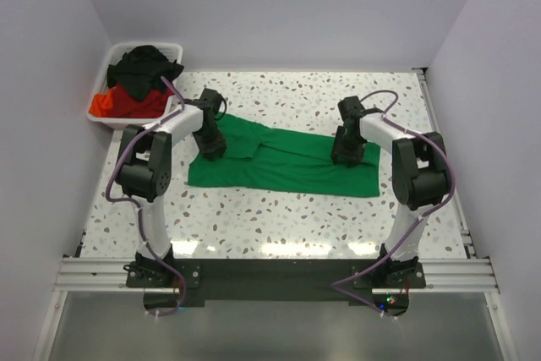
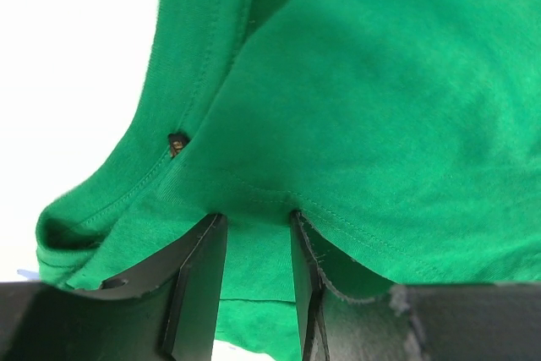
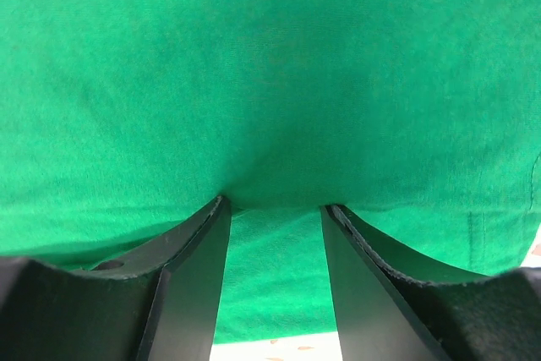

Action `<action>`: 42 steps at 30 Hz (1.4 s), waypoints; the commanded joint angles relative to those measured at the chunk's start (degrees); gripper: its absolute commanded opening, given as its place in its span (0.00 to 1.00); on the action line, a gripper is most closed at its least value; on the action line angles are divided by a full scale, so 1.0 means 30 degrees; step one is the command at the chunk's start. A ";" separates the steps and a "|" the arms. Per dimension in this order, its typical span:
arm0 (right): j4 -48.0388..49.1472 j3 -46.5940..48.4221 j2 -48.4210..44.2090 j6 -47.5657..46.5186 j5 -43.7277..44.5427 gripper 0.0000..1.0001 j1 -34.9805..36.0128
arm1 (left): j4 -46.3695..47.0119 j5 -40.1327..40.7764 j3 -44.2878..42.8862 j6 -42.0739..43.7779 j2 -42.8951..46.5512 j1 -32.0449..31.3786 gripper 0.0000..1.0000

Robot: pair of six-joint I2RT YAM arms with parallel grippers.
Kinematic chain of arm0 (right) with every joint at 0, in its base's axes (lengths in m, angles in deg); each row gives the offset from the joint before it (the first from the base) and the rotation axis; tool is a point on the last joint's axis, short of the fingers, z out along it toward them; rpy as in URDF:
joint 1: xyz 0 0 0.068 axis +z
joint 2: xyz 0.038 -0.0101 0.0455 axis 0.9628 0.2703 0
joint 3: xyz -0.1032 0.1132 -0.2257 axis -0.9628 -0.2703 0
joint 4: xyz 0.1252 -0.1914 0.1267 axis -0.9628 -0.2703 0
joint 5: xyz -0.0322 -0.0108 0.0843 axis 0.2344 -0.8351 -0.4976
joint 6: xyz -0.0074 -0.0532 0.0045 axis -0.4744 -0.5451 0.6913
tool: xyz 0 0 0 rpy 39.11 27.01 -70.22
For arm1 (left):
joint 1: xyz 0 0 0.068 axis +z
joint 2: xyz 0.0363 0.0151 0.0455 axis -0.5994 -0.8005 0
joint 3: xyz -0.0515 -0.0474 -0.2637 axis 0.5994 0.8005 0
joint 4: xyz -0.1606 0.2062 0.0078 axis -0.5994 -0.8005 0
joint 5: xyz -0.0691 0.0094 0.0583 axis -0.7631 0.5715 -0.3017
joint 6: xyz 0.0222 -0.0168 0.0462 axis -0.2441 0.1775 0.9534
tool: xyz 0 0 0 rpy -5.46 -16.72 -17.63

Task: Fold and stack the t-shirts
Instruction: Fold the tshirt

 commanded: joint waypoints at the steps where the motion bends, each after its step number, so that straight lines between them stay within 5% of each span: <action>1: 0.0174 -0.1834 0.0220 0.0744 -0.1062 0.51 0.0123 | 0.0526 0.0506 -0.2233 0.0525 -0.1637 0.0409 0.41; 28: 0.1610 -0.5410 -0.3031 0.5432 -0.1737 0.48 0.4630 | 0.2545 0.0126 -1.0647 0.1991 -0.8084 0.0526 0.42; 42: -0.2519 0.1997 -0.4647 0.2948 0.2130 0.50 0.6334 | 0.6414 -0.0287 -0.7925 0.4335 -0.3665 0.0497 0.43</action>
